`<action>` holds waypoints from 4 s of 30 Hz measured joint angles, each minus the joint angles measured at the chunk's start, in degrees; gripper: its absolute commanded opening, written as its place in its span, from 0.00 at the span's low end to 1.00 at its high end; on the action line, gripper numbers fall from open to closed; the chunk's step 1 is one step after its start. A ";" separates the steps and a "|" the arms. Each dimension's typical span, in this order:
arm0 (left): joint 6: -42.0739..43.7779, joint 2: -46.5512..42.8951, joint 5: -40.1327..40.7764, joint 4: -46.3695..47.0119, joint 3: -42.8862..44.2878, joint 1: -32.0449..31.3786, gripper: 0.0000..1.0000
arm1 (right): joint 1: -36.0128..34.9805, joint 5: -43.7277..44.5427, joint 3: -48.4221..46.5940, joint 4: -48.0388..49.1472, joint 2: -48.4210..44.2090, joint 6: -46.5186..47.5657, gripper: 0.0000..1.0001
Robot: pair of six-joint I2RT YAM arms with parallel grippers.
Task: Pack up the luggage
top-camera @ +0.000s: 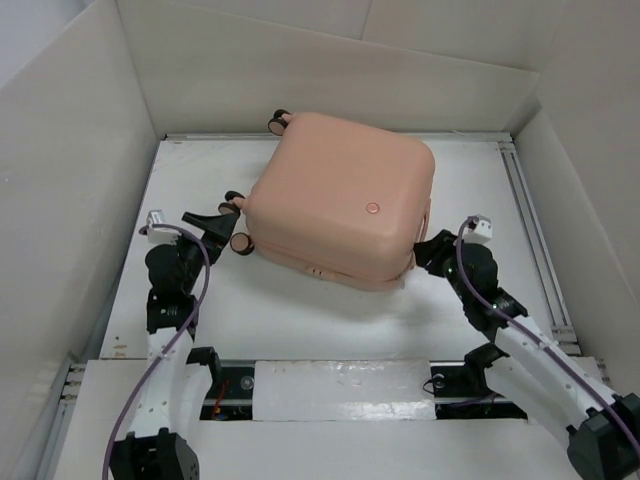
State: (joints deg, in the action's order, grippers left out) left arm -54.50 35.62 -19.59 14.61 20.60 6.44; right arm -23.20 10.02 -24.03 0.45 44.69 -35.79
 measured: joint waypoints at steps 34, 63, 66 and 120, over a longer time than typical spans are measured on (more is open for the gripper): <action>-0.04 0.52 -0.46 3.80 1.42 0.00 0.59 | -6.91 -29.00 13.62 3.41 -22.36 3.04 0.68; 8.85 13.62 21.00 3.74 -2.64 -46.21 0.60 | -8.07 -31.61 11.32 10.29 -4.48 7.17 0.44; 8.61 16.81 23.65 5.51 -2.64 -46.01 0.57 | -8.11 -30.51 11.41 10.25 -4.22 7.17 0.31; 2.47 26.53 32.46 38.07 -12.57 -44.96 0.00 | -47.69 16.90 -33.14 -7.74 42.49 -3.26 0.16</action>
State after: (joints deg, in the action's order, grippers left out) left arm -52.03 62.15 12.86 52.69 8.03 -38.52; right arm -70.89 26.92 -57.17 -7.29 87.18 -39.05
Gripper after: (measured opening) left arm 0.006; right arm 0.012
